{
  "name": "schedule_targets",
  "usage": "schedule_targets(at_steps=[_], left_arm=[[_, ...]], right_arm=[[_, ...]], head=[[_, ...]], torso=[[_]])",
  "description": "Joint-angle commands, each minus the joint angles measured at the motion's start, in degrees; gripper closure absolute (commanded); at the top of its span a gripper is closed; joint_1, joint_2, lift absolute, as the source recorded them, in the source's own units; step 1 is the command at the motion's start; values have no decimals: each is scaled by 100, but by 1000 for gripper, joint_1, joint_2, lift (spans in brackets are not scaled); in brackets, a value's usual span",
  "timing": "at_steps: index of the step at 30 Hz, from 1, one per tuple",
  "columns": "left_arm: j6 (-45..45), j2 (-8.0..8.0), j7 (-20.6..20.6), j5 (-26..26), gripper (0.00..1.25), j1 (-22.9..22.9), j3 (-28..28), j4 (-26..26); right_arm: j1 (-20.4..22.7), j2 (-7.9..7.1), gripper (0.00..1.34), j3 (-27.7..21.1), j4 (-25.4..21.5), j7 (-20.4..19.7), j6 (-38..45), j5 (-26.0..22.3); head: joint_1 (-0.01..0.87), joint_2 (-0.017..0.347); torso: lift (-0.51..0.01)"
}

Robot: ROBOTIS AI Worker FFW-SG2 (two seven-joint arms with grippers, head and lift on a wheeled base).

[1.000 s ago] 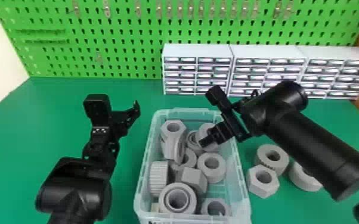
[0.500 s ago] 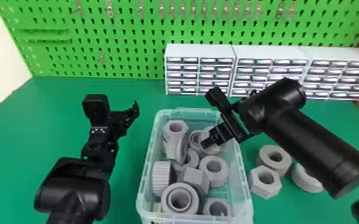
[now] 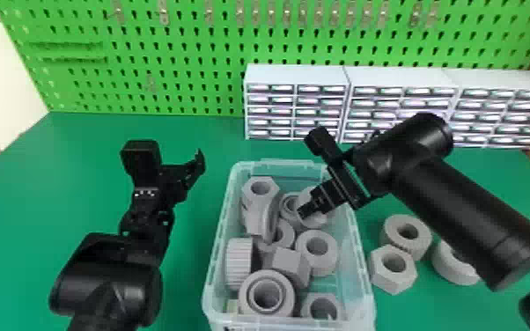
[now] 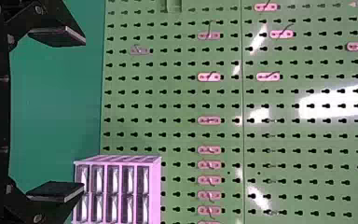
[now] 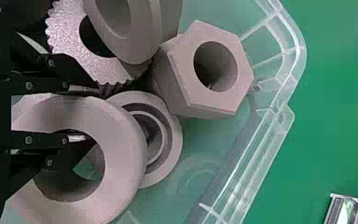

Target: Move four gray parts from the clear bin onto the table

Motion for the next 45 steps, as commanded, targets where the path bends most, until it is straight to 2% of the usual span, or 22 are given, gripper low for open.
schedule_targets(at_steps=[1, 23, 33, 45], left_arm=[[0, 10, 0, 9, 180, 6, 0, -5], [-9, 36, 0, 9, 180, -20, -9, -5], [-9, 63, 0, 26, 180, -20, -9, -5], [-17, 133, 0, 105, 180, -11, -44, -5]], right_arm=[[-29, -1, 998, -42, -104, 0, 12, 31], [-99, 26, 998, 90, -429, 0, -23, -136], [-126, 26, 998, 125, -719, 0, 47, -180], [-143, 17, 998, -15, -1203, 0, 513, -109]], head=[[693, 72], [693, 72], [693, 72], [693, 72]], torso=[[-52], [-52], [-52], [-52]])
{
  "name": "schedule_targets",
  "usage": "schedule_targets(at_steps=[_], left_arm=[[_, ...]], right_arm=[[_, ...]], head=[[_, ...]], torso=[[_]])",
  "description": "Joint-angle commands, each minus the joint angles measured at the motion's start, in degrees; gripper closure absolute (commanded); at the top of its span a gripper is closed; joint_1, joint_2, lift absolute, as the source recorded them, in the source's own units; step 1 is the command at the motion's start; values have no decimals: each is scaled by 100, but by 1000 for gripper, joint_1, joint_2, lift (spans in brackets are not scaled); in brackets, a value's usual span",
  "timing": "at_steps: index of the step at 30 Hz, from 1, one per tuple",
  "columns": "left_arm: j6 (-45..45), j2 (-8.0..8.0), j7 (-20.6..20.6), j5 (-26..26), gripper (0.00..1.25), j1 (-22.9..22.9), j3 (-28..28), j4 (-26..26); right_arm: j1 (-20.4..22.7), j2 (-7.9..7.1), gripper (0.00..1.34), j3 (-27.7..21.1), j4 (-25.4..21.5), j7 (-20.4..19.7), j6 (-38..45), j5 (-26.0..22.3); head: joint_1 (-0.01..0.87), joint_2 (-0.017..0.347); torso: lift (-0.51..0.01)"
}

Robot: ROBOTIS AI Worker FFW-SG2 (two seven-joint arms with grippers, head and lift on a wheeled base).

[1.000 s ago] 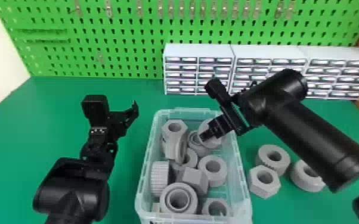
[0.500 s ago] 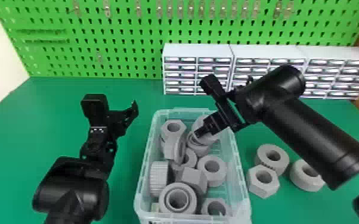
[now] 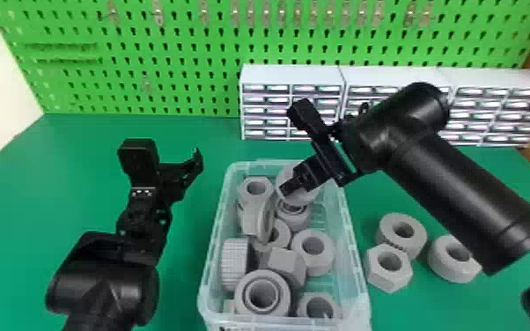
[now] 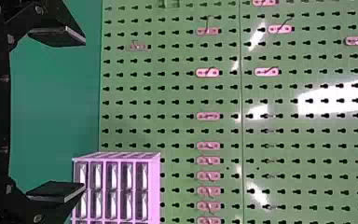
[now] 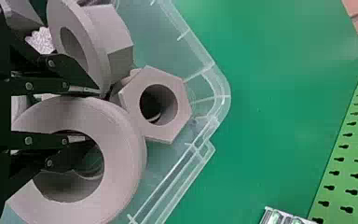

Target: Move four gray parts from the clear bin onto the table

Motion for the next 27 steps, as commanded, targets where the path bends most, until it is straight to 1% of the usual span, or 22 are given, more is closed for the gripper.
schedule_targets(at_steps=[1, 8, 17, 27], left_arm=[[0, 29, 0, 28, 180, 9, -3, -5], [0, 38, 0, 28, 180, 53, 15, -5], [0, 38, 0, 28, 180, 79, 23, -5], [-9, 47, 0, 28, 180, 114, 23, -5]], right_arm=[[0, -8, 998, -103, -209, 0, 236, 79], [35, -25, 998, -340, -508, 0, 561, 272], [61, -34, 998, -630, -1053, 9, 1062, 650], [123, -60, 998, -912, -1361, 9, 1352, 922]], head=[[693, 72], [693, 72], [693, 72], [693, 72]], torso=[[-52], [-52], [-52], [-52]])
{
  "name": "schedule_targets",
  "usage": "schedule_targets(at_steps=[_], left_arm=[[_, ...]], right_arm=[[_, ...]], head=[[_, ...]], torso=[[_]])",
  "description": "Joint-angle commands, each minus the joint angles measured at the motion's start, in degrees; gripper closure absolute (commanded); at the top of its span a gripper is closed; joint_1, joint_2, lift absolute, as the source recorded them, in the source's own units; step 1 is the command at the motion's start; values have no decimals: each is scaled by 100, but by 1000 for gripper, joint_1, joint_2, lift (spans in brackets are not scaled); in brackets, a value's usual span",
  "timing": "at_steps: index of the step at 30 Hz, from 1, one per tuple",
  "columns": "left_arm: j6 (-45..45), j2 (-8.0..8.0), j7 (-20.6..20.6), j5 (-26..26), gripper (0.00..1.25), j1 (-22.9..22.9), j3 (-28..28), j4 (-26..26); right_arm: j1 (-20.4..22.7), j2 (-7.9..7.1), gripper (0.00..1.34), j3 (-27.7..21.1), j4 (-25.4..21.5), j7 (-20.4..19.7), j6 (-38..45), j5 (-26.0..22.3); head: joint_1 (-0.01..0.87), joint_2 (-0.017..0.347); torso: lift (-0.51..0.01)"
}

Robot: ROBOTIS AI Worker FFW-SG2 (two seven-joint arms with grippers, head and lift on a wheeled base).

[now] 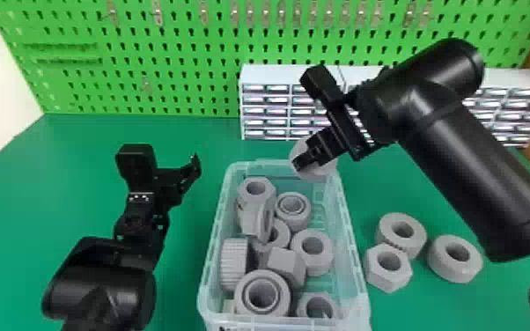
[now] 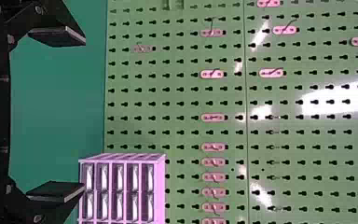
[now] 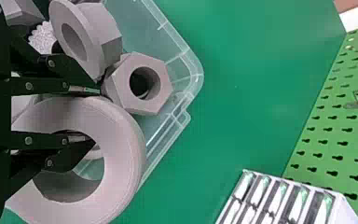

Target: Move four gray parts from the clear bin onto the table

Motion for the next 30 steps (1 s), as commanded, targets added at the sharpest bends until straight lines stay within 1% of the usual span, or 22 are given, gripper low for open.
schedule_targets(at_steps=[1, 15, 17, 21, 25, 30], left_arm=[[-1, 1, 0, 0, 180, 19, -9, 0], [-1, 36, 0, -9, 180, 107, 0, -17], [-1, 36, 0, -9, 180, 116, 0, -17], [-1, 44, 0, -26, 180, 133, -44, -17], [-1, 44, 0, -18, 180, 160, -26, -17], [-1, 44, 0, -26, 180, 169, -35, -26]], right_arm=[[35, -7, 998, -132, -116, 0, 110, 104], [105, -69, 998, -448, -195, 35, 312, 455], [131, -86, 998, -536, -195, 150, 329, 613], [166, -86, 998, -729, -204, 563, 382, 1211], [193, -104, 998, -870, -204, 817, 382, 1483], [210, -104, 998, -1002, -222, 1151, 408, 1949]], head=[[693, 72], [693, 72], [693, 72], [693, 72], [693, 72], [693, 72]], torso=[[-52], [-52], [-52], [-52], [-52], [-52]])
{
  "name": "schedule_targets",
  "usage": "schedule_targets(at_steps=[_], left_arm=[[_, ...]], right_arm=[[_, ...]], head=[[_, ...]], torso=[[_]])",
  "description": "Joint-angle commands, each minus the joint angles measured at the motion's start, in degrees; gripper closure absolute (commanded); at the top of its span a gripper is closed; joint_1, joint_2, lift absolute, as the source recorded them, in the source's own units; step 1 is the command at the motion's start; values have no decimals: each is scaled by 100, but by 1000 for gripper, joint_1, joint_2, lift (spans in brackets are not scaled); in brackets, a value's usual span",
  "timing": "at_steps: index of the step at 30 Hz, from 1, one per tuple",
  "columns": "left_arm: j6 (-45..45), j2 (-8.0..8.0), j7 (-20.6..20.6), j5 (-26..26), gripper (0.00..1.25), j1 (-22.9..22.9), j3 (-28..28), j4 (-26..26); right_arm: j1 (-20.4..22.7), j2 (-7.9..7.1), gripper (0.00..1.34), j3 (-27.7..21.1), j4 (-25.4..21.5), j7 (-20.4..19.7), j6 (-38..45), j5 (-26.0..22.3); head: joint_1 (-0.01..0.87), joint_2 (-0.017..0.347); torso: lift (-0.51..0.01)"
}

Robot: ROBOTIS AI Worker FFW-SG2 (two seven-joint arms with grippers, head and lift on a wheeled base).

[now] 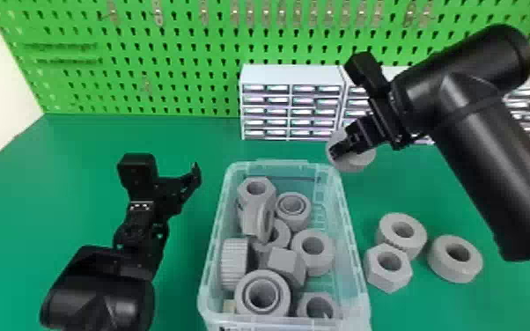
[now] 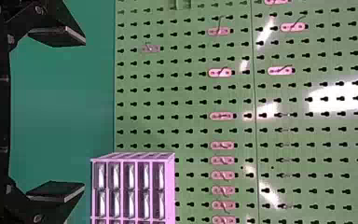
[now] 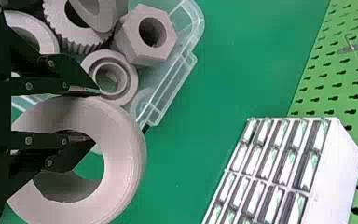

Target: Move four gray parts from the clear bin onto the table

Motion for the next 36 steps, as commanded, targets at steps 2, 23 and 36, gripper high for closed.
schedule_targets(at_steps=[2, 23, 36], left_arm=[[0, 0, 0, 0, 180, 7, -11, -4], [-79, -9, 0, 0, 180, 51, -46, -4], [-79, -9, 0, 0, 180, 60, -64, -4]], right_arm=[[34, -2, 998, -161, -16, 199, 16, 426], [315, -73, 998, -970, -183, 1060, 157, 1867], [578, -169, 998, -1488, -289, 1561, 236, 2667]], head=[[693, 72], [693, 72], [693, 72]], torso=[[-52], [-52], [-52]])
